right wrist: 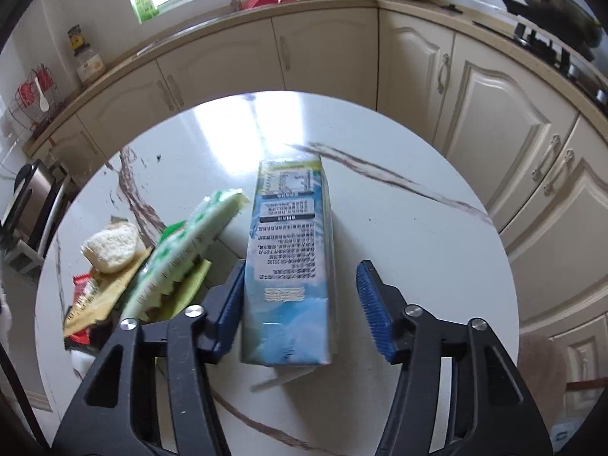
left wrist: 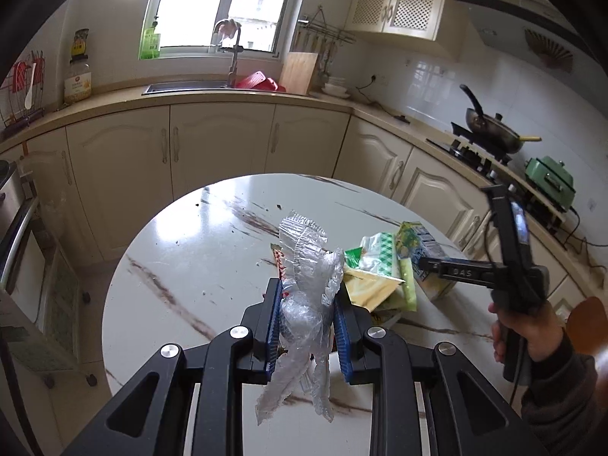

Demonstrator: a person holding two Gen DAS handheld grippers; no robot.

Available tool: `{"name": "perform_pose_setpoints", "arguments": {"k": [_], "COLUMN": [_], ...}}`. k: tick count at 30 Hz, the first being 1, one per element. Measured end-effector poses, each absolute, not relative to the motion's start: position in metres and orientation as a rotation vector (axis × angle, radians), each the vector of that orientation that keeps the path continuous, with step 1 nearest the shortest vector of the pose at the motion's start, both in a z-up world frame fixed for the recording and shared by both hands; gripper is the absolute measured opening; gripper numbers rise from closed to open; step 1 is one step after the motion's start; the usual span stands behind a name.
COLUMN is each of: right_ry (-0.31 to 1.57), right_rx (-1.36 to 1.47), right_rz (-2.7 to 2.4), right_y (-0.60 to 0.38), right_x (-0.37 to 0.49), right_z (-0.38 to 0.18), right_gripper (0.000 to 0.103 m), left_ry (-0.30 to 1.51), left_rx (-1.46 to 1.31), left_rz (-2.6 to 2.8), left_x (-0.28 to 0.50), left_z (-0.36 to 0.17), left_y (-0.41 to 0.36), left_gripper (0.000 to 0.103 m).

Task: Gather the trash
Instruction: 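Grasp the clear plastic wrap with the left tool while the right tool grasps the drink carton, then carry wrap and carton to the bin and open both tools over it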

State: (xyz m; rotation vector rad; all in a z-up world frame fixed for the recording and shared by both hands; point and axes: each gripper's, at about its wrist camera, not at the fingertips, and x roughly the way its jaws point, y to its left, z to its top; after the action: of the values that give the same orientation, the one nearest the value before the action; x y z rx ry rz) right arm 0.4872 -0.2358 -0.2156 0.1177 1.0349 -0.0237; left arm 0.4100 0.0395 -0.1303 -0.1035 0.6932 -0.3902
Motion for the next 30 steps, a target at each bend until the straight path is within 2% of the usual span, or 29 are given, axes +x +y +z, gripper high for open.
{"name": "perform_pose_setpoints", "arguments": {"k": [1,2,3,11,16,24,30], "right_ry": [1.048,1.053,1.053,0.878,0.803,0.791,0.87], "right_rx": [0.108,0.09,0.084,0.186,0.179,0.101,-0.013], "right_rz": [-0.023,-0.03,-0.03,0.032,0.166,0.559,0.807], "right_y": [-0.237,-0.237,-0.238,-0.245,-0.208,-0.059,0.079], "right_x": [0.489,0.49,0.491,0.441,0.391,0.313,0.279], "right_z": [-0.219,-0.225,-0.227,-0.186,-0.146,-0.121,-0.153], "right_gripper": [0.051,0.041,0.037,0.036,0.036,0.036,0.036], "left_ry": [0.691,0.691,0.693,0.664,0.629,0.634,0.712], "left_rx": [-0.112,-0.116,-0.12,-0.175,-0.214,-0.293,-0.395], "left_rz": [-0.392,-0.393,-0.394,-0.379,-0.311,-0.074,0.144], "left_x": [0.403,0.397,0.391,0.324,0.264,0.134,0.056], "left_z": [-0.129,-0.127,-0.126,-0.115,-0.114,-0.145,-0.189], "left_y": [0.042,0.045,0.047,0.091,0.129,0.229,0.312], "left_gripper": [0.022,0.022,0.022,0.022,0.022,0.022,0.022]}}
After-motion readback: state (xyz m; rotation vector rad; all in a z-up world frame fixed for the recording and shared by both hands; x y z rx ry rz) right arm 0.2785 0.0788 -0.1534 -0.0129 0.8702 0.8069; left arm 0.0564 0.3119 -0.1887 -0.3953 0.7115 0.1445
